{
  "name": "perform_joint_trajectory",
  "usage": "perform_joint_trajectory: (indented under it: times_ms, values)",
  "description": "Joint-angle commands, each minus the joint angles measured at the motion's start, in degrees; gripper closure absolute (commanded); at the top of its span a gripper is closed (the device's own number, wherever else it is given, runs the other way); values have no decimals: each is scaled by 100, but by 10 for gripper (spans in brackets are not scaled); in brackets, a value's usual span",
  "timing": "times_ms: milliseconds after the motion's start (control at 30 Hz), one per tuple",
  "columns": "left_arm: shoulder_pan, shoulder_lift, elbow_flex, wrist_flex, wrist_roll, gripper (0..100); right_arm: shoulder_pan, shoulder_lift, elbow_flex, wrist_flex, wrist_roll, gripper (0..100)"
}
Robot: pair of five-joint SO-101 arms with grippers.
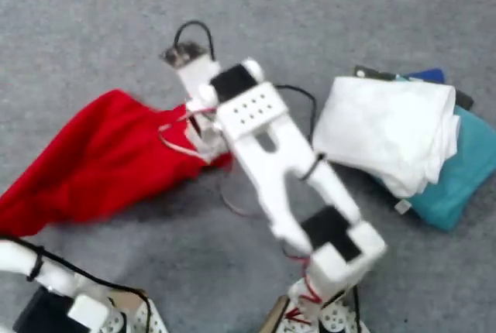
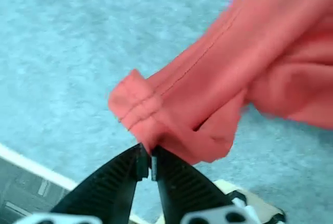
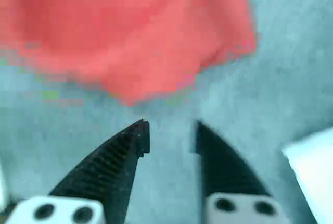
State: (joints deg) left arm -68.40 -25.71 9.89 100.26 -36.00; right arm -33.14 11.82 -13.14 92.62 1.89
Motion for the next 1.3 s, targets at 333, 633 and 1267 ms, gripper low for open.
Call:
perform_joint_trajectory:
  times_ms: [333,633,1267]
  values:
    - [-901,-352,-163,44,-35,698,-1011,4523,-4664,870,-1099,658]
    - [664,-202,-629,-202,1433,733,-738,3547,-3055,870,-492,985]
    - [3952,4712,-4295,62,5020,733,-62,-1051,3987,396,2057,980]
